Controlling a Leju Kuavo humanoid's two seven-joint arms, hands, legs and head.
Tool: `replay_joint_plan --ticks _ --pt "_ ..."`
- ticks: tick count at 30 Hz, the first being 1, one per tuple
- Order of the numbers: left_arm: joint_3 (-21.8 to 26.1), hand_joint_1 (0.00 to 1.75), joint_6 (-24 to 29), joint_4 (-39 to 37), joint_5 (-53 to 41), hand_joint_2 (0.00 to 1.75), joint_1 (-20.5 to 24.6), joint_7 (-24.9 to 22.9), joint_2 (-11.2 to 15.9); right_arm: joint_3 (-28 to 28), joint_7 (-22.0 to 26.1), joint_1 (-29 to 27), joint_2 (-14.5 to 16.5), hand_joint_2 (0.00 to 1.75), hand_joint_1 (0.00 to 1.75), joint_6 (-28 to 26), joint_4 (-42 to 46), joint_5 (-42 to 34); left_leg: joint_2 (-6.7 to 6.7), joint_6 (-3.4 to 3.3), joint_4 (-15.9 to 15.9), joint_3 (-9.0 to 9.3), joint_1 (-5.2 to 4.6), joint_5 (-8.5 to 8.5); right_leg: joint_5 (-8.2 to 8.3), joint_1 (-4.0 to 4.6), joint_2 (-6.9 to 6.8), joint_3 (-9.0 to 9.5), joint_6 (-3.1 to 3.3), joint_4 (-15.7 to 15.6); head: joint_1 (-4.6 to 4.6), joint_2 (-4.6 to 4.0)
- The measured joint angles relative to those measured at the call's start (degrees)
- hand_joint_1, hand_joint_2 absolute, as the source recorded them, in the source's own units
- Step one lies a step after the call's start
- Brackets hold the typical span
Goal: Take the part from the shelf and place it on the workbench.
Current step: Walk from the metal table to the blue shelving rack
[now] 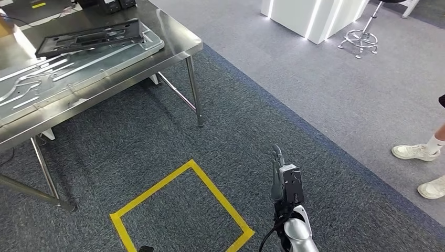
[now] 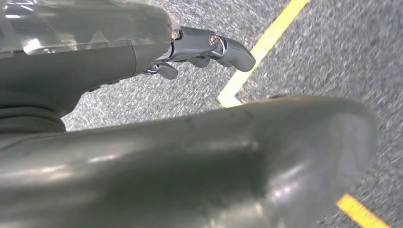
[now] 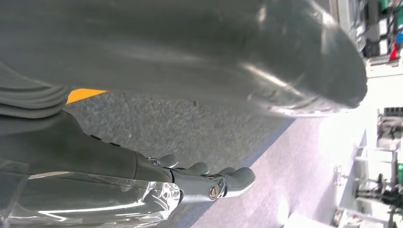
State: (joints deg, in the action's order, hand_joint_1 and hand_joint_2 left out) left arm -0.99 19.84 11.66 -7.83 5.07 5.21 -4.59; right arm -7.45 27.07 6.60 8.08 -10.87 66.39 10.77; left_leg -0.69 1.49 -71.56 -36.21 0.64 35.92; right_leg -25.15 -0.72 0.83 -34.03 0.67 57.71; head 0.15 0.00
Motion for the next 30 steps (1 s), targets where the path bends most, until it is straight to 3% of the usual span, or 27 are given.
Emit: replay_joint_plan --ticks 1,2,4,6,8,9,10,11,12,14,16,17,18,20,22,23,25,27,29,30 --pt "-0.02 0.0 -0.13 -0.01 -0.09 0.0 -0.09 -0.11 0.02 0.07 -0.01 0.05 0.01 0.0 0.0 -0.06 -0.5 -0.13 0.14 -0.06 -2.22 -1.09 0.0 0.37 0.06 0.09 0.64 -0.09 0.04 0.04 -0.01 0.0" --pt "-0.07 0.0 -0.34 -0.01 -0.2 0.0 -0.13 -0.29 0.03 0.17 -0.07 0.17 0.01 0.0 0.0 -0.2 -1.2 -0.27 0.2 -0.18 -2.27 -1.18 -0.01 -0.44 0.1 0.15 1.31 -0.13 0.04 0.1 -0.01 0.0" --pt "-0.21 0.0 -0.87 -0.01 -0.4 0.0 -0.12 -0.8 0.09 0.52 -0.26 0.88 0.03 0.0 0.0 -0.54 -3.53 -0.62 0.98 -0.61 4.0 1.61 0.0 -4.64 0.15 0.18 2.66 -0.11 -0.04 0.31 -0.01 0.0" --pt "-0.33 0.0 -1.36 -0.02 -0.62 0.0 -0.18 -1.31 0.32 1.03 -0.09 2.45 0.12 0.0 0.0 -1.04 -7.83 -1.16 3.35 -1.11 11.0 4.62 0.04 -7.45 0.29 0.22 3.89 -0.37 -0.41 0.6 -0.03 0.01" --pt "-0.47 0.0 -1.58 -0.04 -1.03 0.0 -0.23 -1.65 0.53 1.87 0.41 4.32 0.22 0.0 0.0 -1.88 -13.9 -1.73 4.58 -1.43 13.35 5.49 -0.05 -7.72 0.64 0.06 4.97 -0.85 -1.17 0.67 -0.03 0.01" --pt "-0.55 0.0 -1.58 -0.05 -1.28 0.0 -0.25 -1.75 0.62 2.41 0.56 5.08 0.25 0.0 0.0 -2.43 -17.27 -1.94 4.17 -1.61 13.6 5.53 -0.12 -7.88 0.86 -0.02 5.5 -1.02 -1.61 0.55 -0.04 0.01" --pt "-0.64 0.0 -1.52 -0.05 -1.57 0.0 -0.28 -1.84 0.72 2.99 0.56 5.57 0.25 0.0 0.0 -3.11 -20.55 -2.12 3.64 -1.89 13.84 5.64 -0.03 -8.14 0.91 -0.08 5.54 -1.1 -1.94 0.56 -0.05 0.0" --pt "-0.73 0.0 -1.44 -0.05 -1.93 0.0 -0.43 -1.94 0.84 3.63 0.37 5.97 0.25 0.0 0.0 -3.85 -23.83 -2.31 3.1 -2.26 14.16 5.74 0.08 -8.44 0.48 0.01 4.75 -1.37 -2.21 1.08 -0.12 0.0" --pt "-0.84 0.0 -1.35 -0.05 -2.35 0.0 -0.63 -2.13 0.97 4.3 -0.01 6.3 0.26 0.0 0.0 -4.62 -27.12 -2.51 2.48 -2.6 14.5 5.8 0.16 -8.72 -0.67 0.12 3.5 -2.15 -2.39 2.71 -0.25 0.0" --pt "-1.13 0.0 -1.25 -0.09 -3.3 0.0 -1.2 -2.92 1.21 5.55 -1.32 6.66 0.33 0.0 0.0 -6.11 -32.89 -2.93 1.16 -3.02 14.79 5.76 0.06 -8.97 -4.43 0.16 0.72 -5.17 -2.68 9.17 -0.45 0.0" --pt "-1.58 0.0 -1.28 -0.21 -4.27 0.0 -1.74 -4.27 1.46 6.59 -3.17 6.34 0.44 0.0 0.0 -7.56 -37.51 -3.11 -0.23 -3.1 14.74 5.63 -0.13 -8.92 -6.89 -0.05 -0.09 -8.07 -3.01 15.44 -0.5 0.0" --pt "-1.89 0.0 -1.37 -0.3 -4.71 0.0 -1.92 -4.92 1.56 7.08 -4.11 5.89 0.48 0.0 0.0 -8.19 -39.52 -3.09 -0.91 -3.1 14.7 5.6 -0.16 -8.86 -6.59 -0.15 -0.28 -8.22 -3.12 15.98 -0.5 0.0" --pt "-2.2 0.0 -1.52 -0.37 -5.13 0.0 -2.03 -5.45 1.64 7.51 -5.02 5.38 0.49 0.0 0.0 -8.69 -41.31 -3.04 -1.52 -3.04 14.65 5.6 -0.18 -8.76 -5.35 -0.23 -0.57 -7.22 -3.19 14.29 -0.5 0.0" --pt "-2.75 0.0 -1.87 -0.43 -5.7 0.0 -2.15 -5.98 1.74 8.23 -6.6 4.56 0.5 0.0 0.0 -9.22 -44.22 -2.83 -2.66 -2.68 14.47 5.71 -0.27 -8.43 -2.08 -0.16 -2.37 -2.92 -3.02 6.53 -0.51 0.0" --pt "-3.2 0.0 -2.08 -0.44 -5.94 0.0 -2.28 -6.03 1.85 8.74 -8.24 4.15 0.5 0.0 0.0 -9.45 -46.34 -2.43 -3.66 -2.07 14.25 5.87 -0.57 -8.0 -0.58 0.17 -3.83 -0.12 -2.37 1.22 -0.45 0.0" --pt "-3.37 0.0 -2.12 -0.44 -5.98 0.0 -2.32 -5.93 1.91 8.93 -9.06 3.91 0.48 0.0 0.0 -9.47 -47.22 -2.25 -4.14 -1.76 14.2 5.98 -0.71 -7.83 -0.64 0.37 -3.93 0.11 -2.0 0.58 -0.43 0.0" --pt "-3.54 0.0 -2.11 -0.44 -5.96 0.0 -2.33 -5.35 1.99 9.27 -10.9 3.26 0.29 0.0 0.0 -9.54 -48.72 -1.98 -4.8 -1.18 14.15 6.24 -0.68 -7.5 -0.44 0.36 -2.75 0.06 -1.32 0.5 -0.42 0.01" --pt "-3.57 0.0 -1.94 -0.44 -5.74 0.0 -2.32 -4.01 2.02 9.51 -12.89 2.74 0.0 0.0 0.0 -9.63 -49.83 -1.74 -3.26 -0.62 12.32 5.75 -0.45 -5.84 -0.17 0.14 -1.73 0.13 -0.61 0.18 -0.42 0.01" --pt "-3.52 0.0 -1.71 -0.44 -5.21 0.0 -2.36 -2.09 2.03 9.64 -15.2 2.51 -0.27 0.0 0.0 -9.72 -50.74 -1.15 -0.8 -0.35 5.99 3.13 -0.28 -2.01 0.02 0.11 -0.7 0.04 -0.13 0.08 -0.39 0.0" --pt "-3.49 0.0 -1.62 -0.44 -4.94 0.0 -2.38 -1.25 2.02 9.68 -16.35 2.34 -0.42 0.0 0.0 -9.76 -51.19 -0.79 -0.21 -0.33 1.88 1.3 -0.27 -0.1 0.06 0.19 -0.09 -0.05 -0.01 0.1 -0.38 0.0"
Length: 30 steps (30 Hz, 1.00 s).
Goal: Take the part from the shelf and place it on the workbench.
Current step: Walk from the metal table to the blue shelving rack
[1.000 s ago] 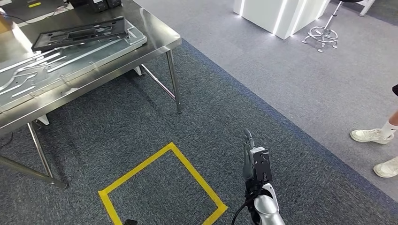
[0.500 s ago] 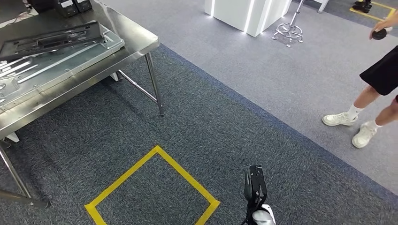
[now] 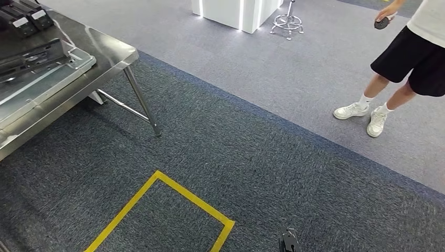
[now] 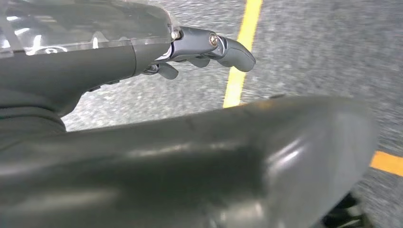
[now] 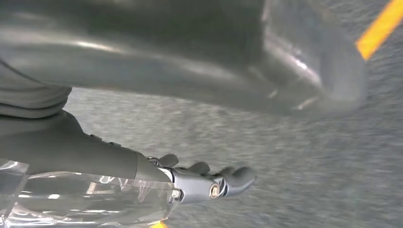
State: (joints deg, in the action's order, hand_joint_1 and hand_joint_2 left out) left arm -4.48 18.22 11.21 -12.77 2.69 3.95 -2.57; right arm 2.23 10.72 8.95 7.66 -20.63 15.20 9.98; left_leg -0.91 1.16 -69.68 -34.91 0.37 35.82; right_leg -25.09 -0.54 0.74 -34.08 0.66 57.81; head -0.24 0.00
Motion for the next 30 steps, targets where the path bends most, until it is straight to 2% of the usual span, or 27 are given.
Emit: replay_joint_plan --ticks 1,2,4,6,8,9,10,11,13,14,15,17,19,20,21,22,23,25,26,28,29,30 --pt "0.03 0.0 0.03 0.0 0.19 0.0 -0.01 0.6 -0.01 0.04 -1.13 -0.26 -0.15 0.0 0.0 -0.04 -0.44 0.32 0.25 0.0 -3.2 -1.45 0.01 1.09 0.03 0.08 0.63 -0.04 0.05 0.03 0.0 0.0" --pt "0.05 0.0 0.04 0.0 0.29 0.0 0.0 0.97 -0.02 0.08 -2.04 -0.58 -0.32 0.0 0.0 -0.06 -0.82 0.5 0.36 -0.05 -4.66 -2.14 0.01 1.12 0.04 0.14 1.25 -0.05 0.06 0.09 0.0 0.0" --pt "0.05 0.0 0.02 0.0 0.31 0.0 0.02 1.24 -0.03 0.15 -3.11 -1.01 -0.54 0.0 0.0 -0.07 -1.25 0.62 0.39 -0.15 -4.4 -2.03 0.02 0.03 0.04 0.18 1.99 -0.02 0.05 0.18 -0.01 0.0" --pt "0.06 0.0 0.01 0.0 0.31 0.0 0.03 1.28 -0.03 0.19 -3.34 -1.11 -0.6 0.0 0.0 -0.07 -1.37 0.62 0.4 -0.19 -3.6 -1.67 0.02 -0.57 0.05 0.19 2.19 -0.01 0.04 0.21 -0.01 0.0" --pt "0.06 0.0 -0.01 0.0 0.3 0.0 0.06 1.29 -0.04 0.23 -3.71 -1.26 -0.7 0.0 0.0 -0.07 -1.51 0.65 0.48 -0.28 -1.59 -0.74 0.03 -1.77 0.05 0.18 2.53 -0.01 0.03 0.28 -0.01 0.0" --pt "0.06 0.0 -0.05 0.0 0.3 0.0 0.09 1.27 -0.06 0.25 -4.1 -1.37 -0.79 0.0 0.0 -0.07 -1.63 0.7 0.7 -0.37 0.57 0.28 0.04 -2.96 0.05 0.18 2.86 0.0 0.02 0.36 -0.01 0.0" --pt "0.06 0.0 -0.12 -0.01 0.3 0.0 0.11 1.23 -0.07 0.27 -4.78 -1.52 -0.9 0.0 0.0 -0.07 -1.79 0.76 1.49 -0.54 3.86 1.82 0.09 -4.51 0.05 0.17 3.33 -0.03 -0.02 0.47 -0.01 0.0" --pt "0.11 0.0 -0.42 -0.04 0.33 0.0 0.14 0.81 -0.11 0.33 -6.28 -1.94 -1.18 0.0 0.0 -0.09 -2.11 0.74 2.35 -0.87 6.97 3.21 0.02 -5.66 0.16 0.12 4.11 -0.18 -0.41 0.57 0.0 0.0" --pt "0.22 0.0 -1.29 -0.09 0.36 0.87 0.27 -0.58 -0.27 0.6 -9.78 -3.11 -1.93 0.0 0.0 -0.22 -2.85 0.42 3.45 -1.78 11.34 5.14 -0.03 -7.11 0.46 -0.01 5.49 -0.52 -1.45 0.66 -0.03 0.01" --pt "0.28 0.0 -1.83 -0.11 0.32 1.31 0.32 -1.5 -0.39 0.85 -11.69 -3.8 -2.38 0.0 0.0 -0.39 -3.22 0.06 3.07 -2.3 11.96 5.33 -0.07 -7.28 0.34 -0.02 5.18 -0.81 -1.97 0.96 -0.06 0.01" --pt "0.28 0.0 -2.17 -0.11 0.18 1.75 0.33 -2.14 -0.5 1.1 -13.07 -4.25 -2.68 0.0 0.0 -0.6 -3.45 -0.34 2.5 -2.72 12.28 5.42 0.0 -7.6 -0.43 0.04 4.01 -1.34 -2.16 1.97 -0.11 0.01" --pt "0.29 0.0 -2.61 -0.11 -0.09 1.75 0.13 -3.25 -0.66 1.78 -15.9 -4.76 -3.15 0.0 0.0 -1.03 -3.79 -1.44 1.08 -3.24 12.64 5.32 -0.05 -7.97 -3.82 0.11 1.13 -3.98 -2.44 7.41 -0.18 0.0" --pt "0.32 0.0 -2.75 -0.11 0.04 1.75 -0.12 -3.98 -0.69 2.64 -18.18 -4.97 -3.39 0.0 0.0 -1.27 -4.02 -2.49 -0.54 -3.33 12.62 5.08 -0.23 -7.98 -7.08 -0.08 0.08 -7.33 -2.81 14.5 -0.19 0.0" --pt "0.39 0.0 -2.77 -0.11 0.34 1.75 -0.19 -4.17 -0.69 3.07 -19.07 -5.11 -3.48 0.0 0.0 -1.33 -4.1 -2.88 -1.35 -3.32 12.61 5.01 -0.29 -7.96 -7.42 -0.21 -0.09 -8.04 -2.96 16.2 -0.19 0.0" --pt "0.53 0.0 -2.72 -0.11 0.69 1.75 -0.2 -4.24 -0.69 3.44 -19.74 -5.3 -3.59 0.0 0.0 -1.37 -4.19 -3.14 -2.06 -3.28 12.6 4.98 -0.31 -7.93 -6.71 -0.31 -0.28 -7.61 -3.05 15.75 -0.19 0.0" --pt "0.76 0.0 -2.59 -0.11 1.15 1.75 -0.18 -4.23 -0.71 3.75 -20.32 -5.47 -3.69 0.0 0.0 -1.39 -4.25 -3.36 -2.7 -3.2 12.59 5.02 -0.3 -7.86 -5.17 -0.36 -0.71 -5.9 -3.07 12.98 -0.19 0.0" --pt "1.05 0.0 -2.4 -0.11 1.59 1.75 -0.15 -4.18 -0.75 4.07 -20.78 -5.6 -3.81 0.0 0.0 -1.4 -4.28 -3.58 -3.28 -3.06 12.56 5.14 -0.33 -7.76 -3.45 -0.35 -1.75 -3.37 -3.03 8.81 -0.2 0.0" --pt "1.67 0.0 -2.01 -0.11 2.32 1.75 -0.14 -4.02 -0.83 4.7 -21.36 -5.6 -3.96 0.0 0.0 -1.37 -4.32 -3.98 -4.32 -2.52 12.49 5.43 -0.59 -7.38 -1.41 -0.08 -4.03 0.63 -2.53 2.0 -0.15 0.01" --pt "1.93 0.0 -1.9 -0.11 2.54 1.75 -0.11 -3.94 -0.85 5.02 -21.5 -5.58 -4.0 0.0 0.0 -1.34 -4.32 -4.18 -4.78 -2.2 12.47 5.64 -0.7 -7.18 -1.25 0.08 -4.62 1.4 -2.19 0.57 -0.12 0.01" --pt "2.32 0.0 -1.96 -0.11 2.66 1.75 0.1 -3.85 -0.92 5.62 -21.78 -5.68 -4.05 0.0 0.0 -1.31 -4.35 -4.56 -5.77 -1.56 12.58 6.09 -0.73 -6.9 -1.31 0.24 -3.75 1.32 -1.47 0.25 -0.06 0.01" --pt "2.45 0.0 -2.07 -0.11 2.56 1.75 0.25 -3.85 -0.96 5.93 -21.92 -5.77 -4.07 0.0 0.0 -1.32 -4.38 -4.71 -5.62 -1.23 12.37 6.2 -0.62 -6.63 -1.18 0.15 -3.18 1.35 -1.13 0.08 -0.07 0.01" --pt "2.55 0.0 -2.2 -0.11 2.41 1.75 0.35 -3.86 -1.0 6.23 -22.05 -5.8 -4.08 0.0 0.0 -1.36 -4.4 -4.82 -4.66 -0.92 11.57 5.99 -0.51 -5.93 -1.0 0.02 -2.61 1.39 -0.76 -0.1 -0.02 0.0"
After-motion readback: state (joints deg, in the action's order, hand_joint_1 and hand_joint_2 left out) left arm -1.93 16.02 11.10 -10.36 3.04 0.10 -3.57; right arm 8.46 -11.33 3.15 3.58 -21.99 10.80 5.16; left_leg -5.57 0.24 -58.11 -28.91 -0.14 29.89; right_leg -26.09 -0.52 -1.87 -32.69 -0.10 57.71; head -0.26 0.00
